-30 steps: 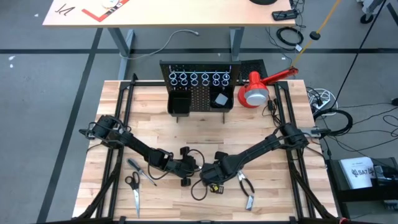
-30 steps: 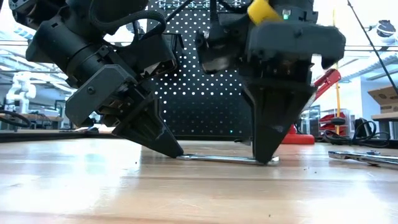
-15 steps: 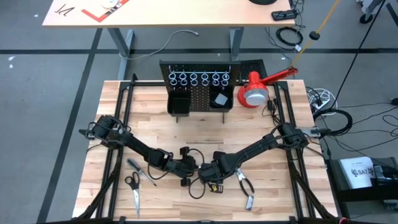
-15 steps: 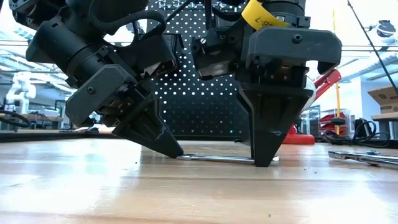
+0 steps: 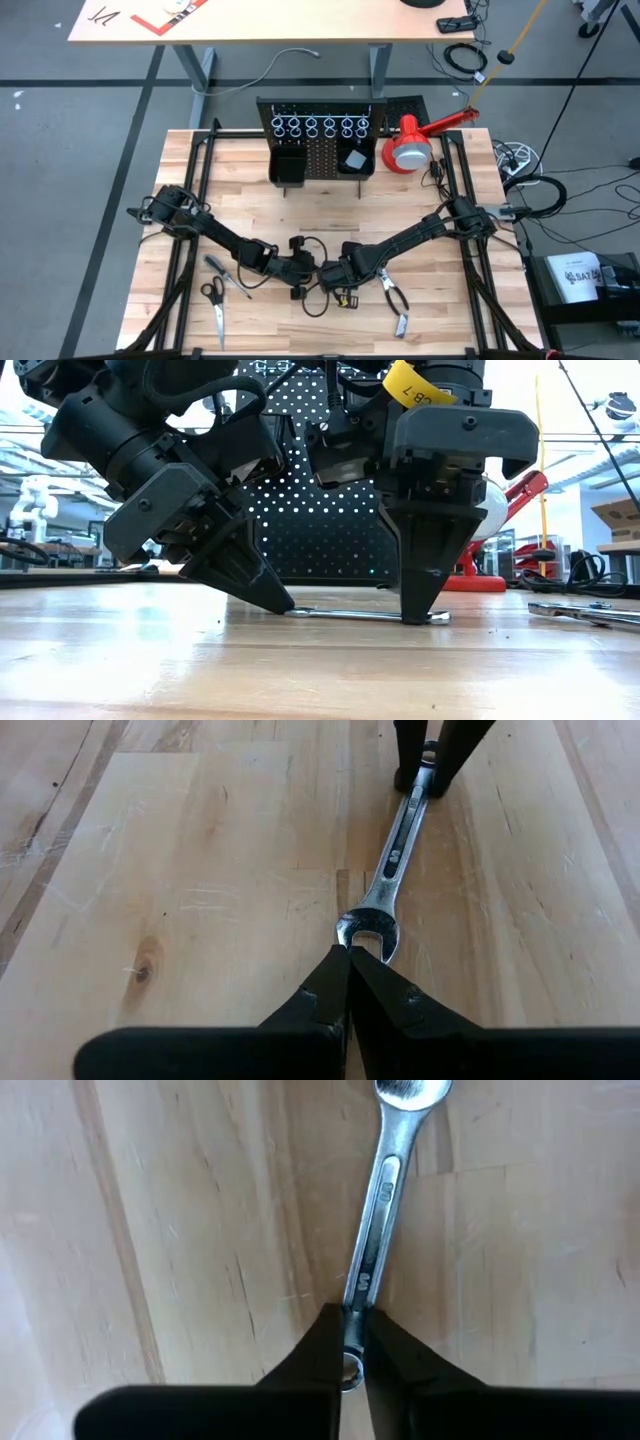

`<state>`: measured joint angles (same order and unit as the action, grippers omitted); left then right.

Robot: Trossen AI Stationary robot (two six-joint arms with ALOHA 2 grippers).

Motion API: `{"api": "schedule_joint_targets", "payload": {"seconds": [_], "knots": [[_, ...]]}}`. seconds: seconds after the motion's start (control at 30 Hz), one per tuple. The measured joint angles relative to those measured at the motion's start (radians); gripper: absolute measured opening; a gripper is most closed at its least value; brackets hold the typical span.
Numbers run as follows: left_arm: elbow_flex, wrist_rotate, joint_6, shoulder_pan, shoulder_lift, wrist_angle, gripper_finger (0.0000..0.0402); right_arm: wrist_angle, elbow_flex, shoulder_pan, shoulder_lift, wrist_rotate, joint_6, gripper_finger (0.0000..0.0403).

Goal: Hang tools onto peg board
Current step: Hang the wrench on the pegboard

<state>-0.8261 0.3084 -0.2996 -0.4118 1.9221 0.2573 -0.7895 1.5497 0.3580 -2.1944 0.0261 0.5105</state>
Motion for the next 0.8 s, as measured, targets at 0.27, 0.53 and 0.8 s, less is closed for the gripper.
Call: {"api": "schedule_joint_targets", "payload": {"seconds": [0.27,0.53,0.8], "knots": [[0.000,0.005,0.026,0.000,0.000,0.013,0.0017,0.000,-0.002,0.001,0.007,0.001,-0.014,0.0009],[0.001,0.012,0.028,0.000,-0.008,0.025,0.0017,0.015,-0.006,0.005,0.051,0.018,-0.036,0.0005],[0.001,0.005,0.021,0.000,-0.019,0.018,0.0017,-0.007,-0.008,0.017,0.073,0.024,-0.045,0.0002]]}}
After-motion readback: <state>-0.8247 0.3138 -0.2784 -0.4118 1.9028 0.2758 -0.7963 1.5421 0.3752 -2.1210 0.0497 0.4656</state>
